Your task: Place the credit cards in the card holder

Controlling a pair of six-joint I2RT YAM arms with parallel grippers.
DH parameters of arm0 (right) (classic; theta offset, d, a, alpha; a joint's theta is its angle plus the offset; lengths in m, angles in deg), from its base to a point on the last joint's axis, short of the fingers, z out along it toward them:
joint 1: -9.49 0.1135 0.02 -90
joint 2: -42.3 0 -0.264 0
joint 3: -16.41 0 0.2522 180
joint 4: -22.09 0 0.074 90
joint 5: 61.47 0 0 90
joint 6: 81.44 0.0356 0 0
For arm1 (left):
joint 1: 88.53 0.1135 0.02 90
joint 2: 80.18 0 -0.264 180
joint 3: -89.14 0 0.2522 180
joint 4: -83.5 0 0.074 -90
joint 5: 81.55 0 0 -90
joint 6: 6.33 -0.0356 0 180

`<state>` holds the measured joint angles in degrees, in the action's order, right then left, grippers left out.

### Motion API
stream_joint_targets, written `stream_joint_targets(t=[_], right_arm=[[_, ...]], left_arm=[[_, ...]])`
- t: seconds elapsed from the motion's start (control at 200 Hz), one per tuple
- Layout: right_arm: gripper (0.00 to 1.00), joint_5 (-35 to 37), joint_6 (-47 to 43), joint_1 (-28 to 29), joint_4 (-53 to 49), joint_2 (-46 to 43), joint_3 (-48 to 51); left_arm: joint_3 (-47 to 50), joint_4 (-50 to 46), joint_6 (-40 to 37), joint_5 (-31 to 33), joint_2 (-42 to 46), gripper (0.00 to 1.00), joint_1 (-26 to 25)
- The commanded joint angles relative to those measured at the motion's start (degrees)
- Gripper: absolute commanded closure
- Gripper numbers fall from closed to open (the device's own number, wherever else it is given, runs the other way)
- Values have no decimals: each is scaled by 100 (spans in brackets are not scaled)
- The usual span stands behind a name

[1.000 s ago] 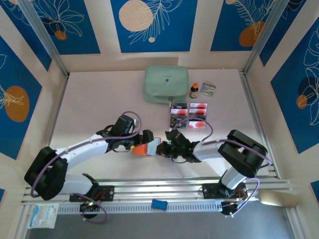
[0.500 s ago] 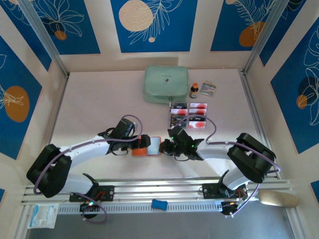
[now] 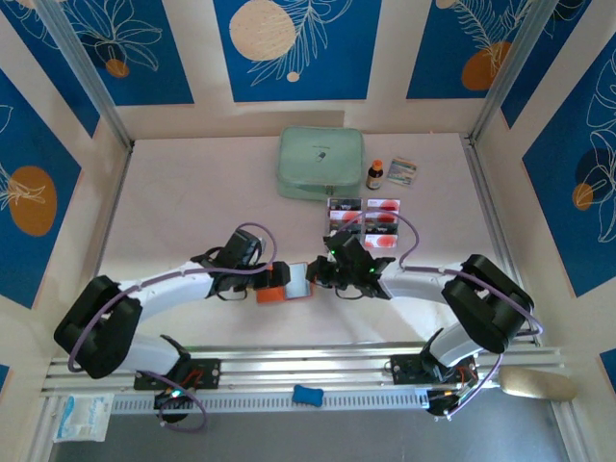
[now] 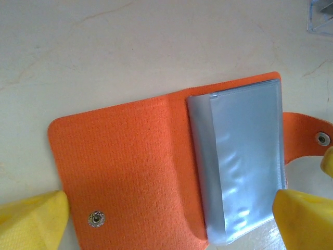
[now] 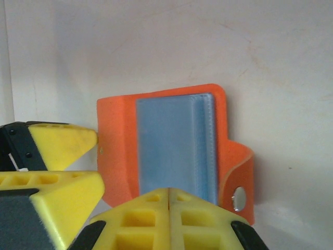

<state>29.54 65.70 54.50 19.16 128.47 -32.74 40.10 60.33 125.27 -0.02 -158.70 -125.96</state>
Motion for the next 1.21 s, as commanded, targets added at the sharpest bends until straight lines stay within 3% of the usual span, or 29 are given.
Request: stream_joint_targets(t=[0.0,0.37,0.645,0.915,1.2], right_arm=[[100,-108,-149,-119,-107,149,-106],[100,-160,-123,-430,112,175,336],[100,-181,-5,-397,309,207,603],[100,-129,55,-331,384,198,724],[100,-109,86,-295,437,200,758]], left_arm=[[-56,-61,-105,74,-75,0,-47],[-265,-165,-191,86,-218,0,-45],[-967,-728,-304,112,149,0,-45],[-1382,-591,246,-287,617,0,-128],[-1287,126,963,-422,550,0,-656]])
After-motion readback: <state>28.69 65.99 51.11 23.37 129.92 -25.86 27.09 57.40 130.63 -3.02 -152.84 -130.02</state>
